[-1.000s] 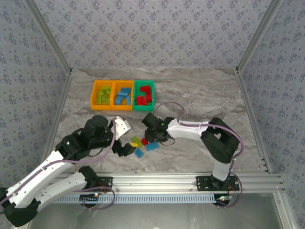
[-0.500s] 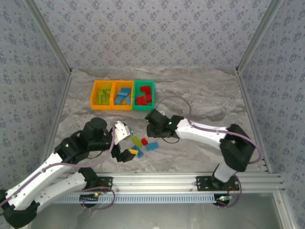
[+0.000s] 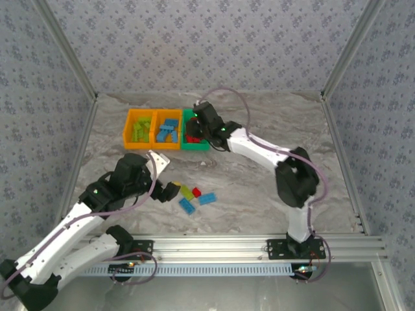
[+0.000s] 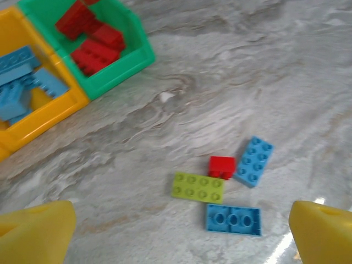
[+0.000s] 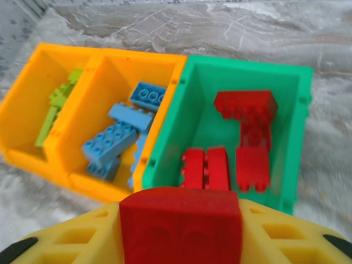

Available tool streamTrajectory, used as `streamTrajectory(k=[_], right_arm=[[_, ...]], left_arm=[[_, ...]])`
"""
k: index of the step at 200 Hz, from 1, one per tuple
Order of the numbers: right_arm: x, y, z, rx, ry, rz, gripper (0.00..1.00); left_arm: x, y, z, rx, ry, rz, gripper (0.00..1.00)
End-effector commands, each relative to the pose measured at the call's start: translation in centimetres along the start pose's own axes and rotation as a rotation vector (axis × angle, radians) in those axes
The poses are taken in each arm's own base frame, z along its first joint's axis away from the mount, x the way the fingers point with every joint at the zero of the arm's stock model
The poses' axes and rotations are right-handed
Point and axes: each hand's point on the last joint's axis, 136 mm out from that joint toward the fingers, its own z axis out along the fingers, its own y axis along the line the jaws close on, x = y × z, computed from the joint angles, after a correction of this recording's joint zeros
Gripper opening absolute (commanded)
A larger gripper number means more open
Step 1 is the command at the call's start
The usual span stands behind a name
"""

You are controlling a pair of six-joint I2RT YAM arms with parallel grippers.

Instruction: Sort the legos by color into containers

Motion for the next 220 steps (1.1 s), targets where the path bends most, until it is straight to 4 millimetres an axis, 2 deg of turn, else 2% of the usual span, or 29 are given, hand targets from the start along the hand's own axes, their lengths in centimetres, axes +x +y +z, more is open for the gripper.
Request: streamTrajectory(k=[1, 17, 44, 65, 72, 89, 94, 98, 107, 123, 139, 150, 155, 170, 191, 204, 220], right_arm=[[-1.0, -0.5, 3.1, 0.047, 0.008, -0.097, 0.59], [-1.5, -0.5, 4.3, 0.063, 0.028, -0.101, 0.76], [-2.1, 0.1, 2.8, 0.053, 0.023, -0.121, 0.77], [-2.8, 0.1, -0.5, 0.032, 0.009, -0.115, 0.77], [-3.1, 0.2, -2.2, 0.014, 0.002, -0.110, 0.77], [-2.3, 0.8, -6.4, -0.053, 0.008, -0.117, 0.79], [-2.1, 1.2, -7.8, -0.080, 0.006, -0.123, 0.79], [-1.3, 1.2, -8.5, -0.091, 0.019, -0.131, 0.80], [-0.7, 1.8, -11.5, -0.136, 0.016, -0.150, 0.82], [2.0, 2.3, -15.9, -0.184, 0.036, -0.195, 0.86], [5.3, 2.1, -19.8, -0.212, 0.066, -0.227, 0.90], [7.0, 1.9, -22.7, -0.241, 0.071, -0.231, 0.93], [9.0, 1.2, -23.3, -0.241, 0.107, -0.235, 0.94], [11.8, -0.1, -25.8, -0.258, 0.143, -0.216, 0.98], [15.2, -2.2, -27.7, -0.258, 0.205, -0.202, 1.00], [16.5, -3.3, -28.5, -0.248, 0.233, -0.195, 1.00], [17.2, -3.9, -28.9, -0.236, 0.253, -0.183, 1.00]], left_arm=[[-0.2, 1.8, 0.0, -0.077, -0.009, -0.065, 0.99], [0.2, 1.9, 0.1, -0.081, 0.001, -0.055, 0.99], [0.0, 1.9, 0.0, -0.081, 0.000, -0.070, 0.99], [-0.7, 2.6, -0.5, -0.116, -0.034, -0.198, 0.99], [-0.8, 2.9, -0.7, -0.133, -0.038, -0.276, 0.99], [-0.7, 3.4, -0.8, -0.165, -0.035, -0.447, 0.99], [0.0, 3.4, -0.8, -0.178, -0.002, -0.491, 0.99], [0.1, 3.4, -0.8, -0.180, 0.007, -0.524, 0.99], [0.4, 3.1, -0.6, -0.175, 0.030, -0.587, 0.98], [0.8, 2.1, 0.4, -0.144, 0.065, -0.686, 0.95], [1.0, 0.0, 2.1, -0.085, 0.107, -0.707, 0.92], [0.4, -1.8, 3.7, -0.030, 0.119, -0.668, 0.92], [0.4, -2.6, 4.4, -0.013, 0.134, -0.639, 0.92], [0.7, -5.0, 6.7, 0.025, 0.200, -0.524, 0.91], [2.0, -7.8, 9.6, 0.050, 0.331, -0.337, 0.91], [3.1, -8.8, 11.2, 0.056, 0.395, -0.235, 0.88], [4.1, -8.8, 12.8, 0.043, 0.430, -0.183, 0.85]])
